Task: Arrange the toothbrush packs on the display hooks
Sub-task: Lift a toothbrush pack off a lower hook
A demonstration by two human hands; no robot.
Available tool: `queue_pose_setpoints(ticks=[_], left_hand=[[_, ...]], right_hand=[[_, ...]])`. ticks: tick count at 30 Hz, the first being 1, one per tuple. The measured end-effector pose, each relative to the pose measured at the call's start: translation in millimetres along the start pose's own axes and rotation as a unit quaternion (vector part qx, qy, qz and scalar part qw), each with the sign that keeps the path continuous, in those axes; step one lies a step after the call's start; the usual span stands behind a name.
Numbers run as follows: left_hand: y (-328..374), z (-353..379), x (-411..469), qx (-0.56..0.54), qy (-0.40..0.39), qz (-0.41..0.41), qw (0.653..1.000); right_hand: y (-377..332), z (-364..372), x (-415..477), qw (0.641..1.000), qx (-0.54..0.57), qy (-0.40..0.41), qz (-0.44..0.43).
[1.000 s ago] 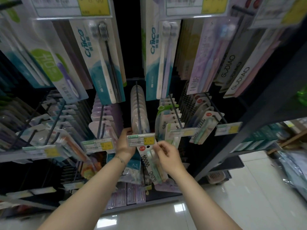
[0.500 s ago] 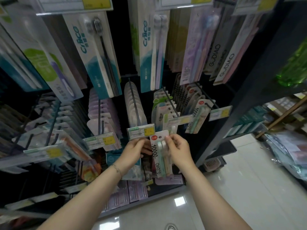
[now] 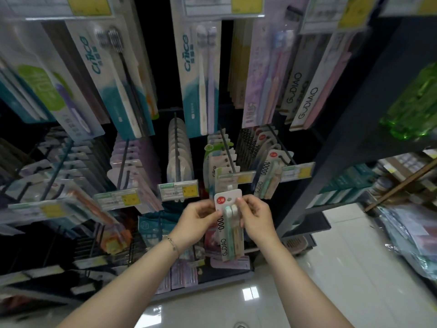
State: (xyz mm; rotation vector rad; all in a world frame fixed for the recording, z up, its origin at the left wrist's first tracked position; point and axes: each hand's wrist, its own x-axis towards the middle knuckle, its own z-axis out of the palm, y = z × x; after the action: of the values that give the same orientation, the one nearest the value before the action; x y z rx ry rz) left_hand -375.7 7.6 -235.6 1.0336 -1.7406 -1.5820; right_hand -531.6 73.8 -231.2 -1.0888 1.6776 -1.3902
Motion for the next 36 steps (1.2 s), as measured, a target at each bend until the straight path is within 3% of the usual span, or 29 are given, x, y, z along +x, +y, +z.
queue_pose_setpoints(ticks=[11, 16, 19, 23, 28, 36], left_hand=[[-2, 62, 17, 0.063, 0.084, 0.0, 0.995], [7, 86, 28, 0.108, 0.084, 0.018, 0.99], [9, 95, 37, 0.119, 0.097, 0.013, 0.988], [8, 101, 50, 0.093, 0.096, -0.005, 0.991], [10, 107, 66, 0.06, 0.097, -0.027, 0.993], [11, 112, 80, 0.021, 0.115, -0.053, 0.992]], right_hand=[[20, -53, 15, 0.999, 0.006, -0.022, 0.025], [32, -72, 25, 0.999, 0.003, -0.008, 0.044], [36, -81, 32, 0.997, -0.005, 0.042, 0.061], [33, -93, 42, 0.991, -0.035, 0.124, 0.045], [33, -96, 65, 0.992, -0.063, 0.102, 0.046], [23, -104, 85, 0.995, -0.006, 0.073, 0.068]])
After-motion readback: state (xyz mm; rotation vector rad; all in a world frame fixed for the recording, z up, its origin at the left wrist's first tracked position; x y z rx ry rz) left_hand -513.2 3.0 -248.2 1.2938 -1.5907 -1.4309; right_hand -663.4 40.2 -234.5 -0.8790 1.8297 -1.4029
